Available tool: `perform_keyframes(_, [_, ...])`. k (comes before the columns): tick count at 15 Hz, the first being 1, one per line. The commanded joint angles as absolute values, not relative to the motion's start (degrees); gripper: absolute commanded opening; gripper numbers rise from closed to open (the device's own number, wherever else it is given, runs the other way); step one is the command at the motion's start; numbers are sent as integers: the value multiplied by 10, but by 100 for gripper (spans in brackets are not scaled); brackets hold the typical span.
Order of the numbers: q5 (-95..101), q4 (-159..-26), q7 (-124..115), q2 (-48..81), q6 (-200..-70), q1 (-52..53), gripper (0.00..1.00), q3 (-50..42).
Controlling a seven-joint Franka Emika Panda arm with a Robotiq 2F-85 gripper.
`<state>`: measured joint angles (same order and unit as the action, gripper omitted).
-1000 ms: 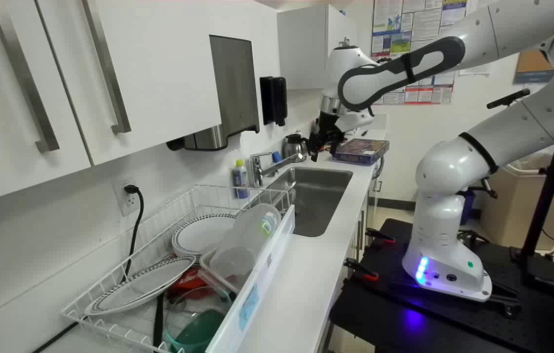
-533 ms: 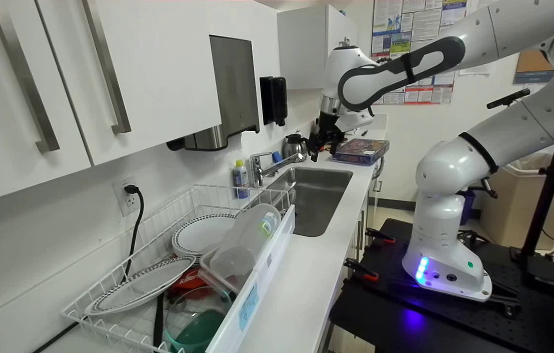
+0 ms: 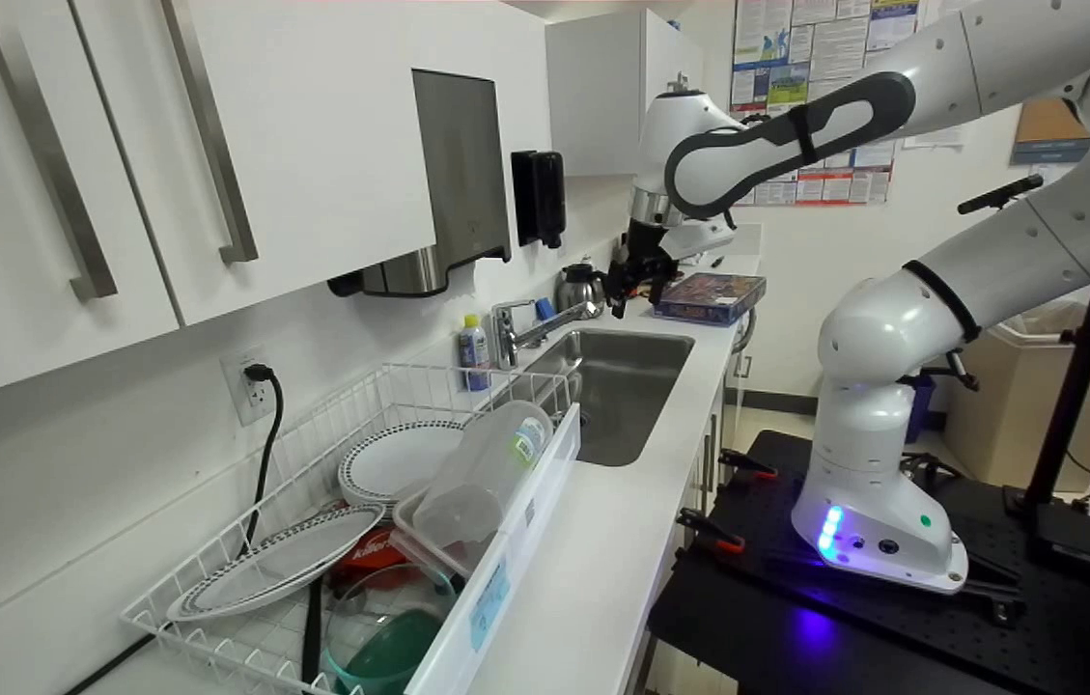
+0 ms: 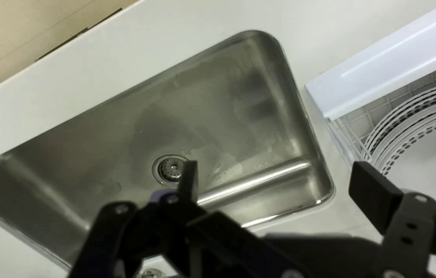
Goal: Pick up the jar from the plate holder and put it in the sink
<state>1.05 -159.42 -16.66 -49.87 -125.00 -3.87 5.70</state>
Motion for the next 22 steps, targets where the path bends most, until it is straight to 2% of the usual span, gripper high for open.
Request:
perform_keyframes(1, [-25, -1591, -133, -481, -1282, -5, 100, 39])
perform_keyframes(8, [-179, -1570, 44, -416, -1347, 130, 100, -48])
perform_keyframes(13, [-270, -1554, 227, -379, -1299, 201, 100, -142])
perform_keyframes(14, [-253, -1576, 181, -404, -1323, 167, 100, -100])
perform_keyframes(22, [-302, -1548, 262, -353, -1302, 209, 100, -145])
